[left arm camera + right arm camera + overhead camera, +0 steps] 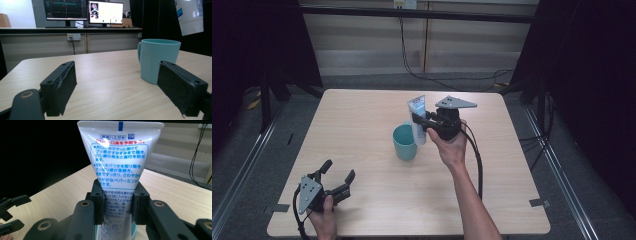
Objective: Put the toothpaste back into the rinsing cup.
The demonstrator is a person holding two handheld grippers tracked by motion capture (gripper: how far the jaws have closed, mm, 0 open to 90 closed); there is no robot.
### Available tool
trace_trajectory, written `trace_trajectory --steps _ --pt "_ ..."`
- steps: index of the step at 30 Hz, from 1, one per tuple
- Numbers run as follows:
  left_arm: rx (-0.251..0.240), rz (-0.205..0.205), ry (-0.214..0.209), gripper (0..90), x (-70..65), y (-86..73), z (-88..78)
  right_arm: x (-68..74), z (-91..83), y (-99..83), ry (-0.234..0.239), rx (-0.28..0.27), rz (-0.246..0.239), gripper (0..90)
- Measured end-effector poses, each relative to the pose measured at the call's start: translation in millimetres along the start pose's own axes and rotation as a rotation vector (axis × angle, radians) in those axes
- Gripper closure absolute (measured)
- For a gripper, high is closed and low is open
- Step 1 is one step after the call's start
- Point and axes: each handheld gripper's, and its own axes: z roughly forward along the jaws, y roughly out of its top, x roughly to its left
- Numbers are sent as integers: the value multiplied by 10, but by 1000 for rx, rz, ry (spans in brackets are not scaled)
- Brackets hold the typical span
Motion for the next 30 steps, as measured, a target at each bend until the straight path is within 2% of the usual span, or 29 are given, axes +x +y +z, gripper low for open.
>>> trace_trajectory --steps 14,22,30 --pt "-7 -12 1 159 -8 -2 4 -25 225 53 4 29 6 683" --pt "-8 -7 1 158 -5 -2 4 22 375 41 13 54 -2 681" --pt "-7 -5 1 158 -6 -2 4 -10 478 40 14 71 -1 679"
